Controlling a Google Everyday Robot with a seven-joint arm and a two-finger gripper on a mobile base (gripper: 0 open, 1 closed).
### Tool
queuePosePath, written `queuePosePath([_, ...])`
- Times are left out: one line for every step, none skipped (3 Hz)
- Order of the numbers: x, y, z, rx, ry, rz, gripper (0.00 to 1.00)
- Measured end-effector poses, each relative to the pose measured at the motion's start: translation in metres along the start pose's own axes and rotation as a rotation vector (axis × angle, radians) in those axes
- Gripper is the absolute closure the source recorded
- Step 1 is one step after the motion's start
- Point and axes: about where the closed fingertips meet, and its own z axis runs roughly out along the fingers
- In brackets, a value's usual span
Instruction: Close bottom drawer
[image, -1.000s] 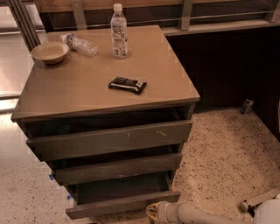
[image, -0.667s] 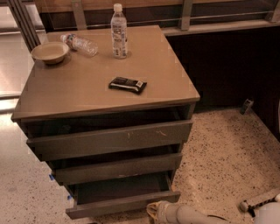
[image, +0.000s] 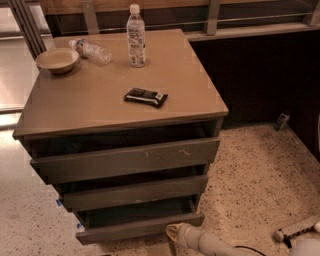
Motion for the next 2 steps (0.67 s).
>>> queuePosePath([0.0, -0.024, 0.015, 0.041, -0.007, -0.03, 1.0])
queuePosePath([0.002, -0.042, 0.026, 0.065, -0.014, -0.036, 1.0])
